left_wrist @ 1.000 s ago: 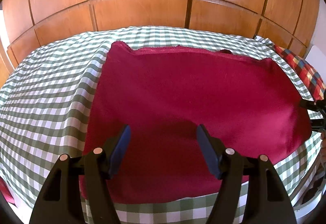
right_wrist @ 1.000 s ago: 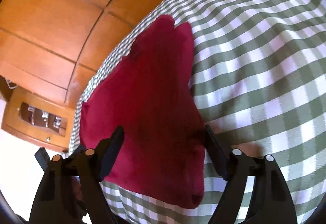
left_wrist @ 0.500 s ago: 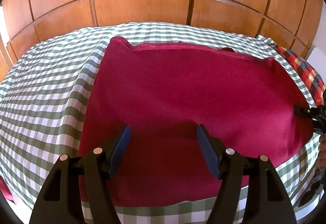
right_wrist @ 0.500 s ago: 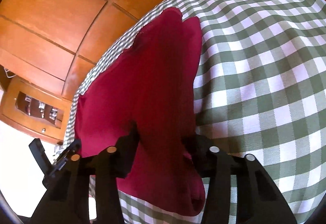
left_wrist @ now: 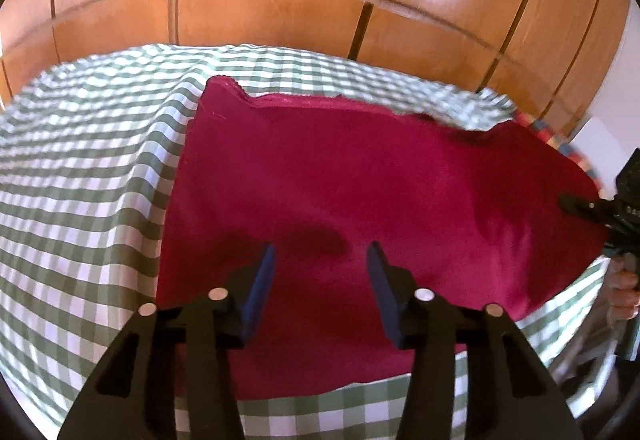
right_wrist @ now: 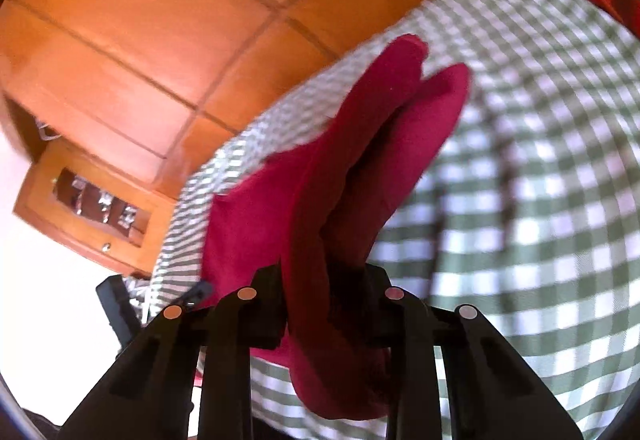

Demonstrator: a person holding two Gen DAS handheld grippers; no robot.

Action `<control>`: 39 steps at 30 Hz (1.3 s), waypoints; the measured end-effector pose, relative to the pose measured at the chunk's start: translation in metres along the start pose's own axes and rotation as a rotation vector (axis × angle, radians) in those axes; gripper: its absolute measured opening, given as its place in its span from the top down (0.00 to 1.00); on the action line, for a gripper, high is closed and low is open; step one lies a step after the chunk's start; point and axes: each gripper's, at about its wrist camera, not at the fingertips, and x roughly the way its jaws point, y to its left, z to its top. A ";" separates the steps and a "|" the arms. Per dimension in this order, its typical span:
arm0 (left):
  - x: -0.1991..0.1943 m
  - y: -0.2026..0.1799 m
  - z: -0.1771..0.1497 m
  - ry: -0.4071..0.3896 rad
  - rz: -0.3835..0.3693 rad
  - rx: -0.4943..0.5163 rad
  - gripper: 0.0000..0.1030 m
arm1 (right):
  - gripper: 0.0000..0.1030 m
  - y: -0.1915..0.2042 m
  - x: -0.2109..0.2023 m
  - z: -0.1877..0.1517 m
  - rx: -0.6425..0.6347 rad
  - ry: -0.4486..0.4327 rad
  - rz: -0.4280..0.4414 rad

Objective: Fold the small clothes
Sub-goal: 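Grasp the maroon sweater edge with the right gripper and lift it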

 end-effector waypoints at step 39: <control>-0.028 0.128 0.026 0.014 -0.447 -0.443 0.33 | 0.35 0.201 0.139 -0.079 -0.591 0.293 0.197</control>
